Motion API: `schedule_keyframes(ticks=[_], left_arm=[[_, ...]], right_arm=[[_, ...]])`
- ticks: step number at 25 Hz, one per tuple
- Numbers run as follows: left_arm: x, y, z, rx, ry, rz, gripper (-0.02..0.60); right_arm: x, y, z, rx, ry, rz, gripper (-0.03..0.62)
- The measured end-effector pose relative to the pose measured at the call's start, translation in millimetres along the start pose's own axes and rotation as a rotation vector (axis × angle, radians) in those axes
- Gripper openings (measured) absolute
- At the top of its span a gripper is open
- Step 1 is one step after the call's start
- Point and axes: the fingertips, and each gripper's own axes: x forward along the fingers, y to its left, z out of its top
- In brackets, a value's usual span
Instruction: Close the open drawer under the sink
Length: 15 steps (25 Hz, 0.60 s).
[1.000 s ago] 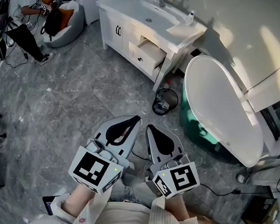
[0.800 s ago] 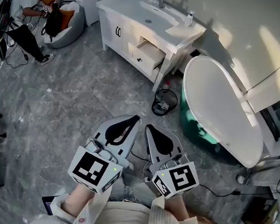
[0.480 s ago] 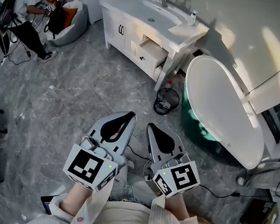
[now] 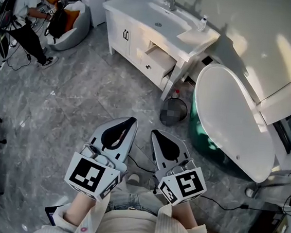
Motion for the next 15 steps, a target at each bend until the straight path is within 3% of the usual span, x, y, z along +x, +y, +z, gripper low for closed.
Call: schedule_keyframes(ticks=[15], left_arm=[[132.2, 132.7, 30.1, 0.029, 0.028, -0.127, 0.018]], right_arm=[[168.6, -79.3, 29.3, 0.030, 0.024, -0.104, 0.009]])
